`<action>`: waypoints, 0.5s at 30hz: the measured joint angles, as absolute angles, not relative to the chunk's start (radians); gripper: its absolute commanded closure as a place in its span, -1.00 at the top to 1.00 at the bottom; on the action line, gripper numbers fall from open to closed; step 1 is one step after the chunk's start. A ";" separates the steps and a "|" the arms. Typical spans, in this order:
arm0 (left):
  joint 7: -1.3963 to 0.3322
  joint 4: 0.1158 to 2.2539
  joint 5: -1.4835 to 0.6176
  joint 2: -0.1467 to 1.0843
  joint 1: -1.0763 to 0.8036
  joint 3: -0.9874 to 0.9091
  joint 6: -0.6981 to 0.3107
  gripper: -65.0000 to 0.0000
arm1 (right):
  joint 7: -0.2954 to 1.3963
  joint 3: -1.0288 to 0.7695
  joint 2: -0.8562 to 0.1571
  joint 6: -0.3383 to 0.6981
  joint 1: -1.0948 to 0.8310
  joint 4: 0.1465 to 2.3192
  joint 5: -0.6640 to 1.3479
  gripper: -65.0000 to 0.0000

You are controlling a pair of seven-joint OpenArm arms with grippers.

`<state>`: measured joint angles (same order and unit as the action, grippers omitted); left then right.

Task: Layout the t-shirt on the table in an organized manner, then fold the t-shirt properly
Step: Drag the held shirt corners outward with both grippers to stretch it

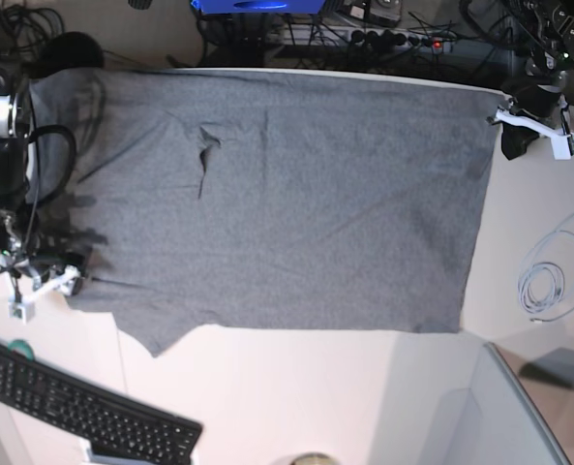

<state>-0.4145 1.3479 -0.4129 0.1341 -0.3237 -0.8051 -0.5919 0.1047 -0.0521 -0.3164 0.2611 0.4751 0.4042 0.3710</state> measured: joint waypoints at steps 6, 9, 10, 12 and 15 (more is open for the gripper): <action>-0.413 1.319 -0.412 0.141 -0.327 -0.865 -0.651 -1.00 | 0.113 -0.052 -0.317 0.261 0.468 0.417 0.369 0.16; -0.414 1.289 -0.407 0.136 -0.319 -0.862 -0.667 -1.00 | 0.162 -0.059 -0.322 0.261 0.460 0.496 0.370 0.16; -0.415 1.278 -0.404 0.138 -0.318 -0.862 -0.667 -1.00 | 0.161 -0.059 -0.330 0.260 0.459 0.518 0.374 0.16; -0.415 1.260 -0.405 0.156 -0.322 -0.860 -0.675 -1.00 | 0.159 -0.059 -0.349 0.260 0.466 0.522 0.377 0.17; -0.411 1.256 -0.405 0.169 -0.325 -0.868 -0.670 -1.00 | 0.160 -0.059 -0.361 0.257 0.469 0.485 0.375 0.17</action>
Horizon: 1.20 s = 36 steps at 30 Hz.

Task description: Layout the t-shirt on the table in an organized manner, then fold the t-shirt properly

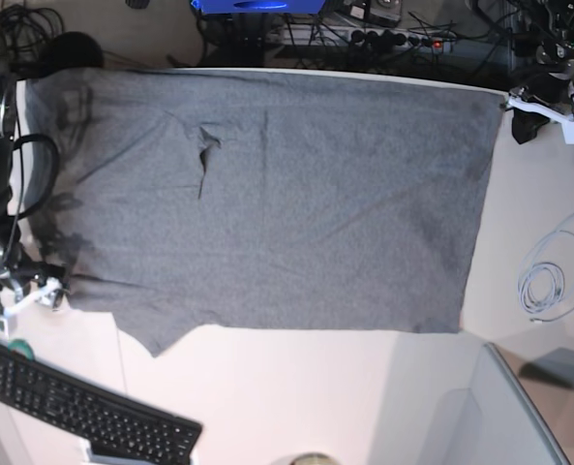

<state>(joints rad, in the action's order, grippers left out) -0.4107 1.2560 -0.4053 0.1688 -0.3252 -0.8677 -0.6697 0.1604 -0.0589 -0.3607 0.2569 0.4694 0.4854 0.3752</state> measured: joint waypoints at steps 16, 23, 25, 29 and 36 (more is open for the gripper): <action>-0.411 1.251 -0.405 0.161 -0.316 -0.863 -0.674 -1.00 | 0.109 -0.055 -0.360 0.258 0.465 0.364 0.377 -0.94; -0.411 1.251 -0.406 0.161 -0.316 -0.863 -0.674 -1.00 | 0.270 -0.060 -0.355 0.295 0.403 0.561 0.382 -0.98; -0.411 1.251 -0.406 0.161 -0.316 -0.864 -0.674 -1.00 | 0.347 -0.078 -0.349 0.299 0.348 0.681 0.377 -0.98; -0.411 1.252 -0.406 0.161 -0.314 -0.864 -0.674 -1.00 | 0.542 -0.215 -0.324 0.302 0.254 0.922 0.372 -0.98; -0.411 1.253 -0.405 0.162 -0.316 -0.863 -0.674 -1.00 | 0.793 -0.352 -0.240 0.305 0.068 1.303 0.375 -0.98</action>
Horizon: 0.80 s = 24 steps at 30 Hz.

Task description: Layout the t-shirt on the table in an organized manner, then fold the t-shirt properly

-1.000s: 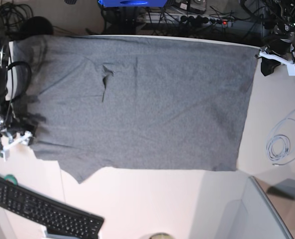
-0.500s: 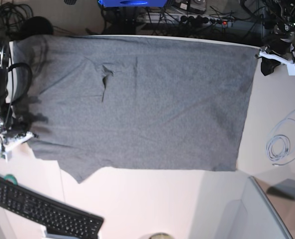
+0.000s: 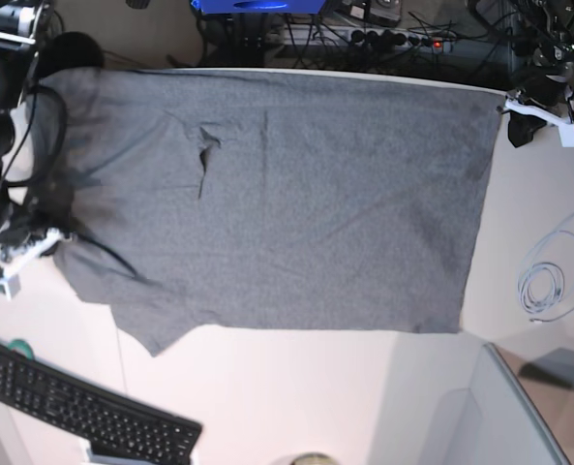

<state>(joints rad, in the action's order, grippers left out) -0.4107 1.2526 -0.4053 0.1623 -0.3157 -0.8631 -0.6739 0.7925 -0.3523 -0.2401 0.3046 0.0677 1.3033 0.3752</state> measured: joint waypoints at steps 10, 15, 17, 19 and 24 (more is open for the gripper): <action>-0.413 1.253 -0.404 0.171 -0.310 -0.862 -0.674 -1.00 | 0.949 -0.409 -0.097 0.309 -0.079 1.484 0.376 -0.95; -0.411 1.253 -0.405 0.177 -0.305 -0.862 -0.674 -1.00 | 1.049 -0.409 -0.096 0.308 -0.079 1.518 0.368 -0.53; -0.412 1.253 -0.404 0.180 -0.305 -0.862 -0.674 -1.00 | 1.067 -0.411 -0.096 0.304 -0.084 1.590 0.366 -0.25; -0.412 1.251 -0.405 0.195 -0.306 -0.862 -0.674 -1.00 | 1.053 -0.414 -0.100 0.304 -0.063 1.649 0.375 -0.02; -0.414 1.251 -0.407 0.196 -0.305 -0.862 -0.674 -1.00 | 1.026 -0.408 -0.138 0.317 0.192 1.325 0.387 0.12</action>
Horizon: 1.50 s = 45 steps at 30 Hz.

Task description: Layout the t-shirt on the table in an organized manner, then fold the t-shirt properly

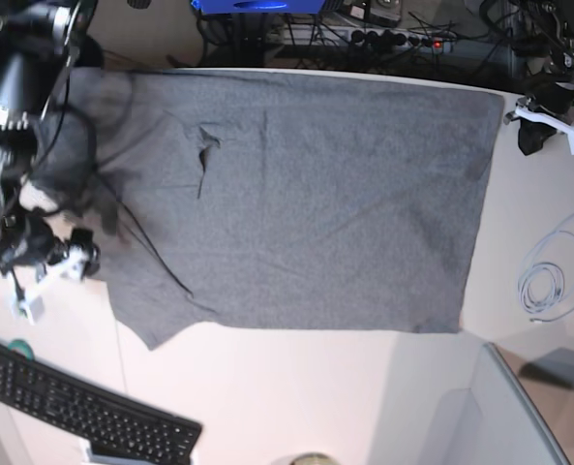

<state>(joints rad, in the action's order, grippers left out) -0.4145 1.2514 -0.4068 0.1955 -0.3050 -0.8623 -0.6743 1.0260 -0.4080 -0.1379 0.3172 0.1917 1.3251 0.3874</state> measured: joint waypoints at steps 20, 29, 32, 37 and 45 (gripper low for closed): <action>-0.414 1.251 -0.408 0.210 -0.305 -0.862 -0.674 -1.00 | 0.844 -0.404 -0.197 0.391 0.321 0.862 0.375 0.11; -0.414 1.250 -0.408 0.211 -0.305 -0.862 -0.674 -1.00 | 0.842 -0.404 -0.198 0.397 0.321 0.862 0.371 -0.06; -0.414 1.250 -0.405 0.210 -0.305 -0.862 -0.673 -1.00 | 0.841 -0.405 -0.193 0.400 0.321 0.862 0.370 -0.45; -0.414 1.249 -0.402 0.211 -0.291 -0.860 -0.670 -1.00 | 0.842 -0.406 -0.167 0.402 0.321 0.862 0.371 -0.63; -0.412 1.224 -0.401 0.211 -0.288 -0.860 -0.670 -1.00 | 0.841 -0.406 -0.170 0.402 0.322 0.862 0.371 -0.98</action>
<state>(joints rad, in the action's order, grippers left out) -0.4122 1.2236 -0.4011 0.2108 -0.2878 -0.8604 -0.6701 0.8413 -0.4057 -0.1699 0.4019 0.3218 0.8619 0.3706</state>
